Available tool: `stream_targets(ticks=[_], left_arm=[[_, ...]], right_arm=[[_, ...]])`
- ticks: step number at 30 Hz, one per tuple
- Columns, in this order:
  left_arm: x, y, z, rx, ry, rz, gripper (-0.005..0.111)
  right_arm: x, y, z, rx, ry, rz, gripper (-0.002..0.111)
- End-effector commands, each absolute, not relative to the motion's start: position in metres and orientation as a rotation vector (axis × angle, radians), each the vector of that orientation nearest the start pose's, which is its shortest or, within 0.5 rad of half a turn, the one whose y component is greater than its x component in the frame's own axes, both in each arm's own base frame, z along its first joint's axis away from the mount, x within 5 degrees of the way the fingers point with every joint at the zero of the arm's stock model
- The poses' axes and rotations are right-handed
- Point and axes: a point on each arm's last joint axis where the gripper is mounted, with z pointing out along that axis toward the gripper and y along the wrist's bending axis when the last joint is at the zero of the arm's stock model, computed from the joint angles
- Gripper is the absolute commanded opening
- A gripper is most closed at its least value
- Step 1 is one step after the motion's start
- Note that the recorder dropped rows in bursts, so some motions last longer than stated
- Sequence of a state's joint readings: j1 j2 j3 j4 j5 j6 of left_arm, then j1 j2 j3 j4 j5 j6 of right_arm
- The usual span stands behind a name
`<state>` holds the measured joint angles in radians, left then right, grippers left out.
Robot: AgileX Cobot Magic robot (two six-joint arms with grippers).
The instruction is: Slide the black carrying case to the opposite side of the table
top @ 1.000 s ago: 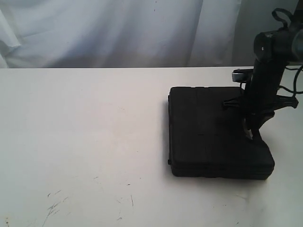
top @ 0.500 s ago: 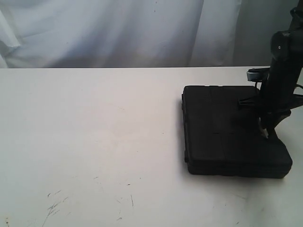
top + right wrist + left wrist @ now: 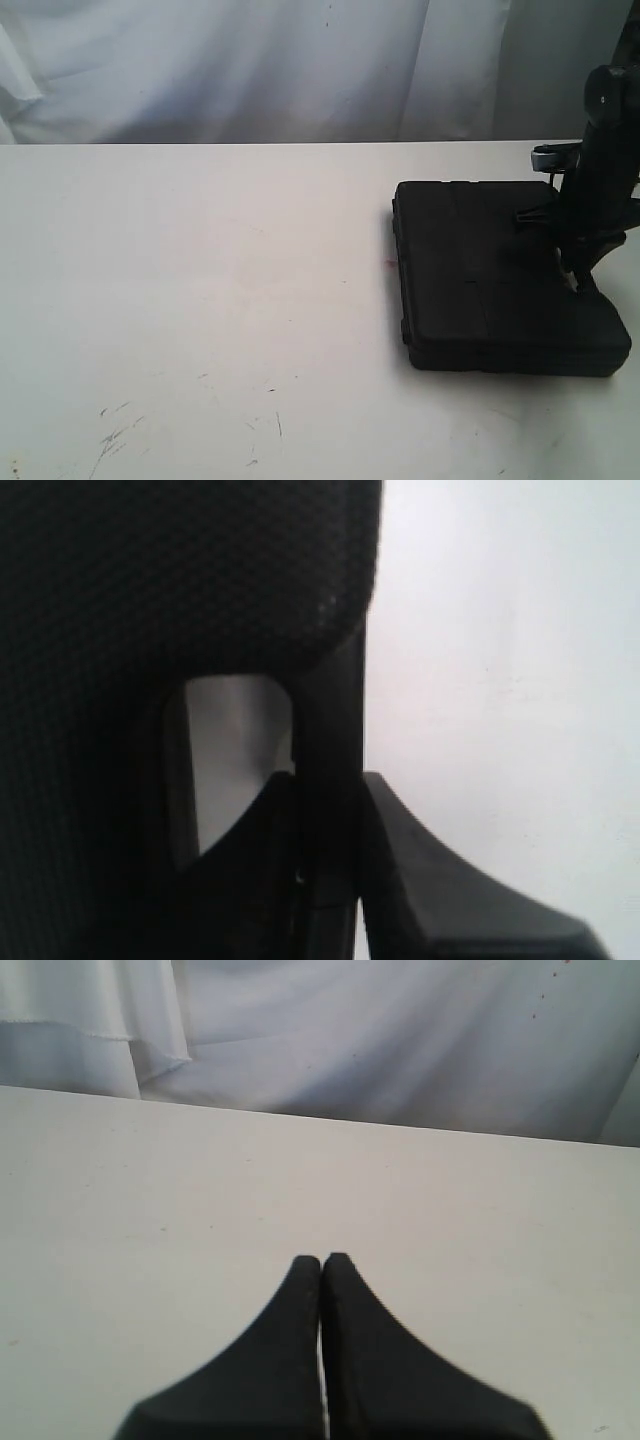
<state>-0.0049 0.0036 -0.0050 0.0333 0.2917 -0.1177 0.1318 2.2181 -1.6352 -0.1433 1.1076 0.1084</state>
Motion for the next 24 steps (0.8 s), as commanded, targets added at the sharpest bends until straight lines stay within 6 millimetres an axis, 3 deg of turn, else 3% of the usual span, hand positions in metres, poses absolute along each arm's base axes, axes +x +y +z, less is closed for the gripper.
stream_targets(ticks=[1,24], left_arm=[[0.055,0.000,0.187,-0.078,1.767,-0.064,0.000],[0.055,0.000,0.187,-0.077,1.767,-0.064,0.000]], right_arm=[[0.427,0.037,0.137,-0.142,3.148,-0.230,0.000],[0.424,0.057,0.136,-0.138,3.162,-0.129,0.000]])
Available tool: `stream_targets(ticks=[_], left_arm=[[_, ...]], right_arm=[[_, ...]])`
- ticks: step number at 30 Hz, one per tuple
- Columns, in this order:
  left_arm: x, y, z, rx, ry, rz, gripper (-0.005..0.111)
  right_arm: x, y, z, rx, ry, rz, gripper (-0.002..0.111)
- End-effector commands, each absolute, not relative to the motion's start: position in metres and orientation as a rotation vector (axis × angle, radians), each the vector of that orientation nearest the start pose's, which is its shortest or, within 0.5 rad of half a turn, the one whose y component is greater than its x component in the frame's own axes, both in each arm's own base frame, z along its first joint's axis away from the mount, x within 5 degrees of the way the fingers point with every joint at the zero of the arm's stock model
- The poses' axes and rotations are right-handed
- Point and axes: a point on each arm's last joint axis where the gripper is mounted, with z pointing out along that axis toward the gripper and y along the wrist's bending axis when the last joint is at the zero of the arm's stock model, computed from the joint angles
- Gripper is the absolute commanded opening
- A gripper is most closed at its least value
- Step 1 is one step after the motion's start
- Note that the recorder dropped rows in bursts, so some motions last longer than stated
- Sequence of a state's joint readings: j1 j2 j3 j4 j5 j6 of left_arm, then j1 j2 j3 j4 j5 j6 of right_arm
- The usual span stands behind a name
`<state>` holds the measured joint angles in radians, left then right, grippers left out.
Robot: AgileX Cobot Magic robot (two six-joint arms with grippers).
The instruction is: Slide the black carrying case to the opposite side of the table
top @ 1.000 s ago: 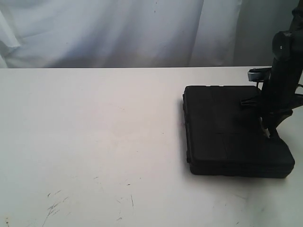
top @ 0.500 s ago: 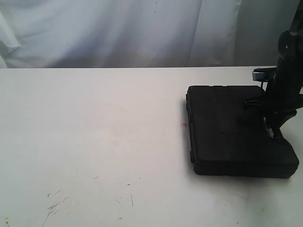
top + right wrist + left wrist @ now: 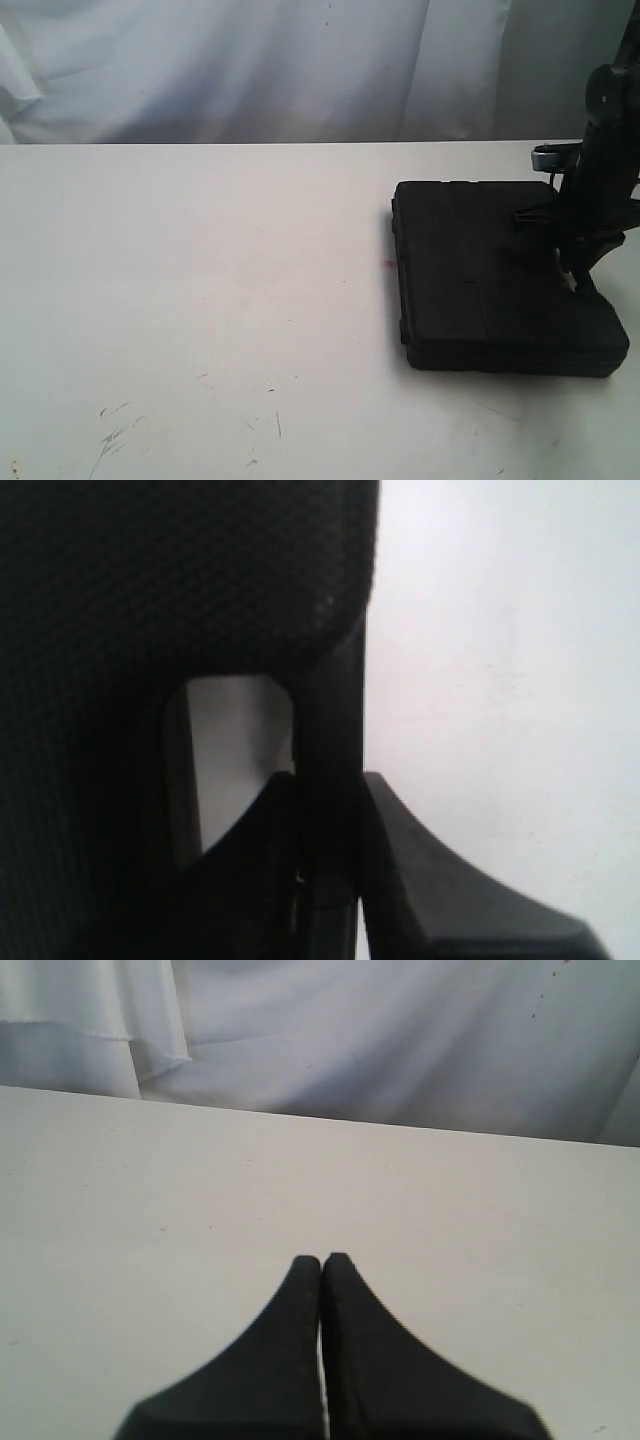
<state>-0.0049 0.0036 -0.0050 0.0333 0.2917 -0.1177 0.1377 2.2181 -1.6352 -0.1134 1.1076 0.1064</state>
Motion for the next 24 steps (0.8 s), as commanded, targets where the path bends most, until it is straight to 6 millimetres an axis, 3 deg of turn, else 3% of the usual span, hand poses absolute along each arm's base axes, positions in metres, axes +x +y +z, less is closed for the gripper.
stream_targets(ticks=[1,21,23,24], left_arm=[[0.0547,0.0003,0.1874,-0.077,1.767,-0.064,0.000],[0.0547,0.0003,0.1874,-0.077,1.767,-0.063,0.000],[0.0547,0.0003,0.1874,-0.077,1.767,-0.063,0.000],[0.0547,0.0003,0.1874,-0.077,1.767,-0.063,0.000]], right_arm=[[0.4243,0.0571,0.1363,-0.138,3.162,-0.129,0.000],[0.4237,0.0617,0.1361,-0.101,3.169,-0.065,0.000],[0.4241,0.0588,0.1361,-0.098,3.166,-0.085,0.006],[0.4243,0.0575,0.1361,-0.099,3.166,-0.093,0.015]])
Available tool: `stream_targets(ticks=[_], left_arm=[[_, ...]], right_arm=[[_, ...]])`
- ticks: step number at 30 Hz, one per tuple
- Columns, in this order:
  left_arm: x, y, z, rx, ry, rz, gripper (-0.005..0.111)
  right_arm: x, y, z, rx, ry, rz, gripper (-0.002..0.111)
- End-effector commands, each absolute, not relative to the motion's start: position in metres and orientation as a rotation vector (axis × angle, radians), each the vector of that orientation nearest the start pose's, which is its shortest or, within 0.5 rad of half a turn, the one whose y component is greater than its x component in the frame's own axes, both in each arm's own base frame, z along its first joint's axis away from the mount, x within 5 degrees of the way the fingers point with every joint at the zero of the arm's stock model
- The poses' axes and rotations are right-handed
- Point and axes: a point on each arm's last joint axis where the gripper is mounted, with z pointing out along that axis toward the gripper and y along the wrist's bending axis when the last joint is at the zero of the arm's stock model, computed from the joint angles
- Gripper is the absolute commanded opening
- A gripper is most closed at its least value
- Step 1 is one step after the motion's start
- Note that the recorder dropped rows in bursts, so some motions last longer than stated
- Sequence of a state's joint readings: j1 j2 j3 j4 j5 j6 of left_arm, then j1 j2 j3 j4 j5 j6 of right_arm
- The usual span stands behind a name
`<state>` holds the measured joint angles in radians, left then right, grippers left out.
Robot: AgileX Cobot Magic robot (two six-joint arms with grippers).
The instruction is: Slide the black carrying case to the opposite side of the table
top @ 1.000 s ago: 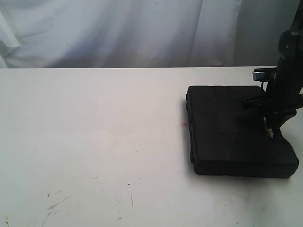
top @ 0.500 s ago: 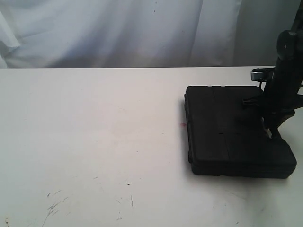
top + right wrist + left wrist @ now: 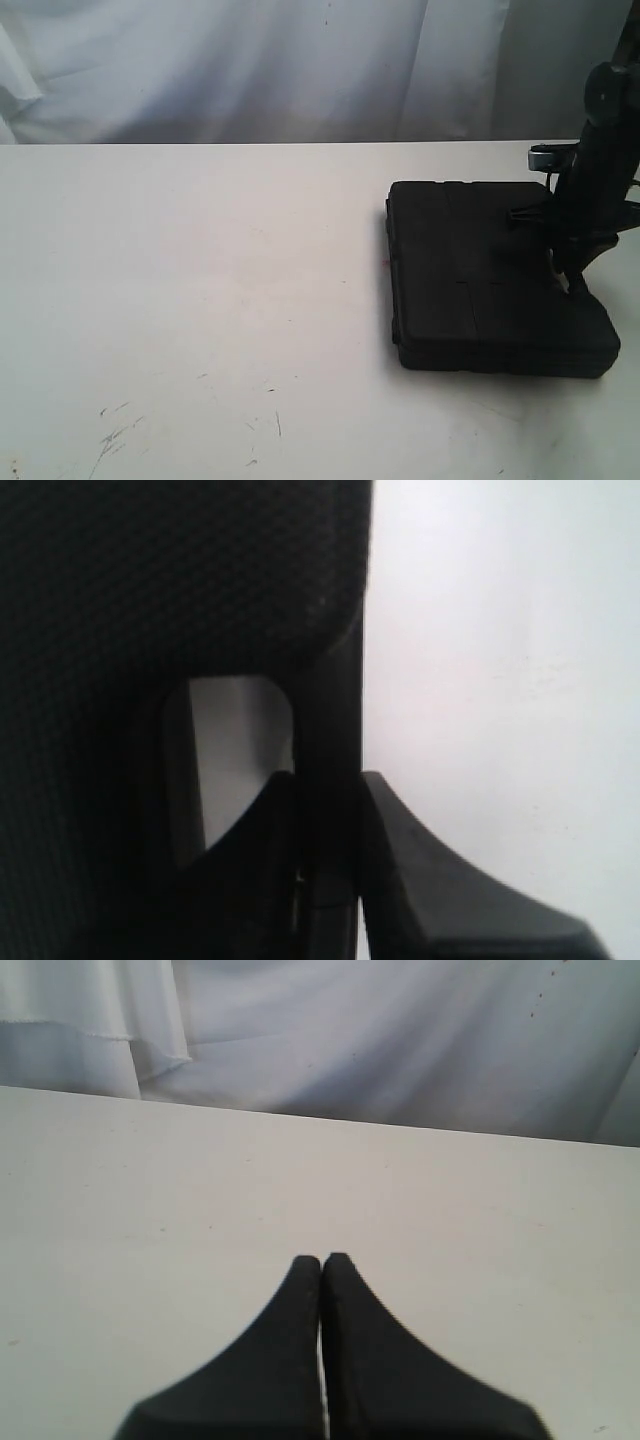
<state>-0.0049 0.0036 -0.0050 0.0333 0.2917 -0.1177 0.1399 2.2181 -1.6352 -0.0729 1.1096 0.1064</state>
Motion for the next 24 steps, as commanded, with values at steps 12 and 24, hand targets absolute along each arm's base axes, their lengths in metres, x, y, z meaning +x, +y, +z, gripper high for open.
stream_targets(ticks=[12,24], left_arm=[[0.055,0.000,0.187,-0.076,1.767,-0.063,0.000],[0.055,0.000,0.187,-0.074,1.767,-0.061,0.000]], right_arm=[[0.422,0.045,0.188,-0.014,3.047,-0.029,0.044],[0.384,0.051,0.306,0.041,2.778,0.256,0.005]])
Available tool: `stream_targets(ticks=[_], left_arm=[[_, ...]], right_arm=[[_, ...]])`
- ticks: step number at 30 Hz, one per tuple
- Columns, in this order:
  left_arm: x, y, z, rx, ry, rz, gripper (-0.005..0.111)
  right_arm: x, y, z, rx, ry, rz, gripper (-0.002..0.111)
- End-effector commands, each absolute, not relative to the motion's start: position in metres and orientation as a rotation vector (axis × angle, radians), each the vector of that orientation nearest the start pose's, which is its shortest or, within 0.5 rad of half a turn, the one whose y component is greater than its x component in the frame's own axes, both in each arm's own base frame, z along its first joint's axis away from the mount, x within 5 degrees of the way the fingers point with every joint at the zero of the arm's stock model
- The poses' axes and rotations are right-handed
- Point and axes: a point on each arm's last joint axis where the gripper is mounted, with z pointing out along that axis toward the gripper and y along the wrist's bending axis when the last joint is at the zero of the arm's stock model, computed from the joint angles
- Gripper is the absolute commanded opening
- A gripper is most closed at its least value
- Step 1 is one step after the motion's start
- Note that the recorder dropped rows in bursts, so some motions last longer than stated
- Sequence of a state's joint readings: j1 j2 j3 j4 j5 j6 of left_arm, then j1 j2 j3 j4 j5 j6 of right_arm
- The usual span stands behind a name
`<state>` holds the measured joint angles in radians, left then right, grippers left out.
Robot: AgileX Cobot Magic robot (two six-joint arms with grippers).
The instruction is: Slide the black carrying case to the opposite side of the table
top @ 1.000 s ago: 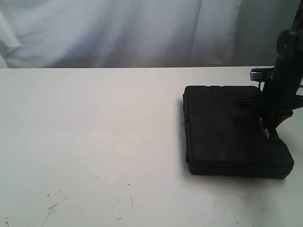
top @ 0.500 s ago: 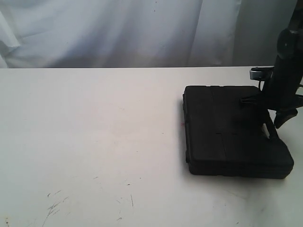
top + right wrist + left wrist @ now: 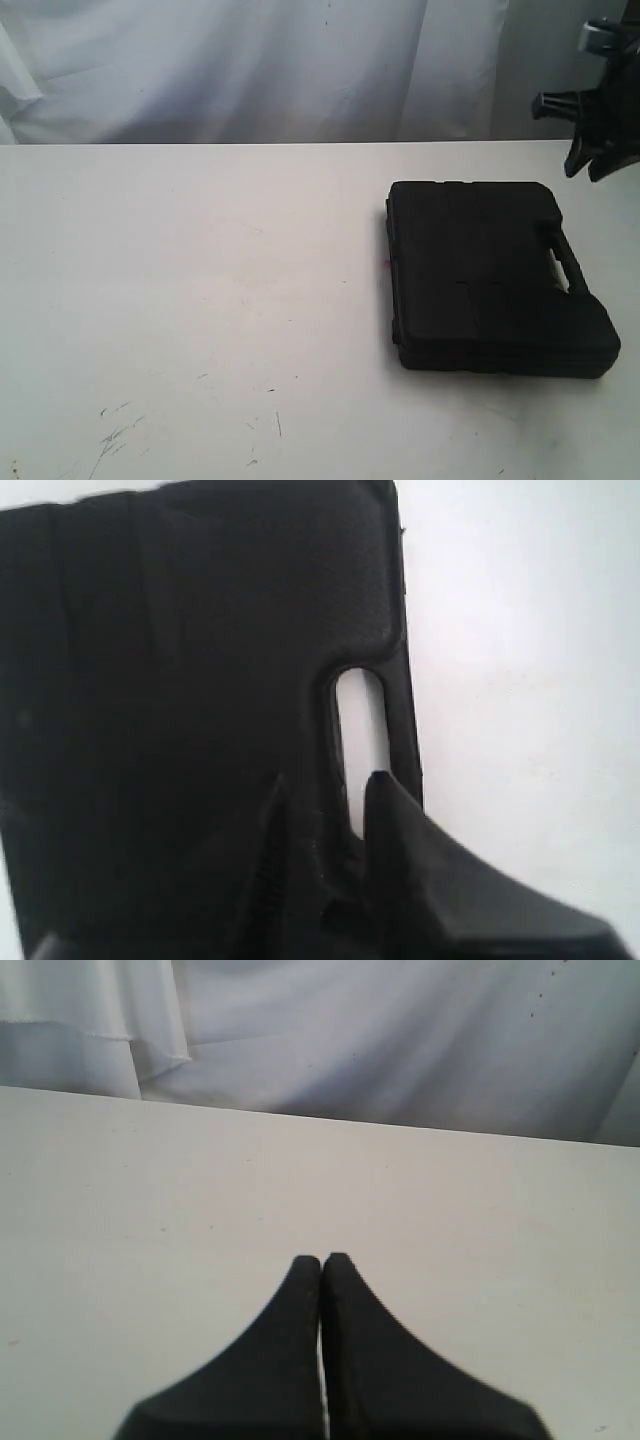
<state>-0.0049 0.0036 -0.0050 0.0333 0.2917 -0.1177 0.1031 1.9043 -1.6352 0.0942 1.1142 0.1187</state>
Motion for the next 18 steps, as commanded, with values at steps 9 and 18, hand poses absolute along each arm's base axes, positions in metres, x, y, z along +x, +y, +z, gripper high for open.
stream_targets(ticks=[9,18], left_arm=[[0.055,0.000,0.187,-0.076,1.767,-0.063,0.000],[0.055,0.000,0.187,-0.074,1.767,-0.061,0.000]], right_arm=[[0.318,0.052,0.359,0.018,2.483,0.394,0.000],[0.173,0.052,0.374,-0.151,2.076,0.446,0.000]])
